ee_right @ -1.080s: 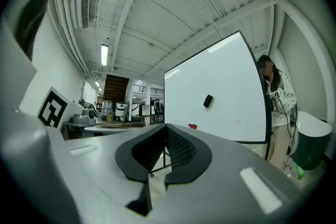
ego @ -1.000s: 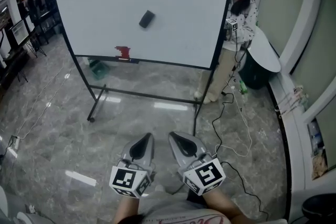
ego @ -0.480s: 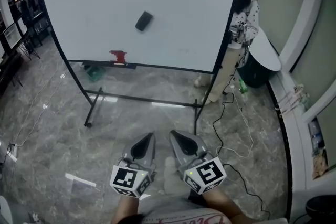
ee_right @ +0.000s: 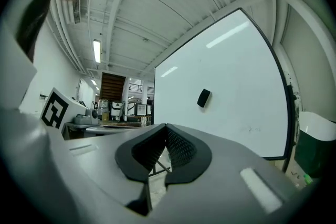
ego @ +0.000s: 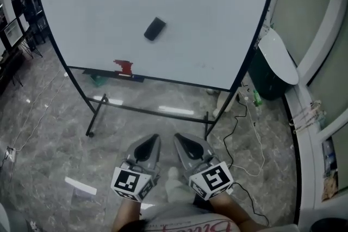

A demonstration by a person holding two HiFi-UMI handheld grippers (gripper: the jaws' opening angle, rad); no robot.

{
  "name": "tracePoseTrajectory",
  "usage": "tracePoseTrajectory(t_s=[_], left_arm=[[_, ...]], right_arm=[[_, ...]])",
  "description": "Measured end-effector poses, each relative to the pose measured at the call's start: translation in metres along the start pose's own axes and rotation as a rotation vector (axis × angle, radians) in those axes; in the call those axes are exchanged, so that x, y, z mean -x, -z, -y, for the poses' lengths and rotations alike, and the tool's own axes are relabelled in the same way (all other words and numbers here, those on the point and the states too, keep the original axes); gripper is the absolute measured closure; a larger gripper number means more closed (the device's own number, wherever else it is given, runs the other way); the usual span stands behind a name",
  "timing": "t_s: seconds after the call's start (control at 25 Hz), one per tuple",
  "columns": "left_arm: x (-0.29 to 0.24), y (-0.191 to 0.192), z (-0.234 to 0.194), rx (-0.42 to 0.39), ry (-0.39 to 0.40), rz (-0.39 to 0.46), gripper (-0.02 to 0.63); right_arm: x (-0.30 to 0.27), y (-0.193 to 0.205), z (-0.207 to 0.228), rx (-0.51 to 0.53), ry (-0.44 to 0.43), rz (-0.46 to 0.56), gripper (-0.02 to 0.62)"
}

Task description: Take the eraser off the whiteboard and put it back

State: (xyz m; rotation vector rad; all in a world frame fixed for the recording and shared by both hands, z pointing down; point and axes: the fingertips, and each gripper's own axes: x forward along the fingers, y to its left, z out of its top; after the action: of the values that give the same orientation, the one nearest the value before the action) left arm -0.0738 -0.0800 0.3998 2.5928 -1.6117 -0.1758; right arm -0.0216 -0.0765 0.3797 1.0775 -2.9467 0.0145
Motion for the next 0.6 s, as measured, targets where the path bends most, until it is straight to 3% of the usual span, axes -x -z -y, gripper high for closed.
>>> tracePoseTrajectory(t_s=[0.24, 0.48, 0.6], left_arm=[[-0.065, -0.028, -0.041, -0.074, -0.024, 0.002, 0.606], [-0.127, -0.064, -0.084, -0.156, -0.078, 0.090, 0.604], [-0.157, -0.078, -0.104, -0.214, -0.105, 0.088, 0.508]], right_arm=[[-0.052, -0.014, 0.043, 0.018, -0.029, 0.012, 0.594], [-0.091, -0.026, 0.090, 0.021, -0.044, 0.018, 0.594], [-0.109, -0.029, 0.106, 0.033, -0.063, 0.022, 0.594]])
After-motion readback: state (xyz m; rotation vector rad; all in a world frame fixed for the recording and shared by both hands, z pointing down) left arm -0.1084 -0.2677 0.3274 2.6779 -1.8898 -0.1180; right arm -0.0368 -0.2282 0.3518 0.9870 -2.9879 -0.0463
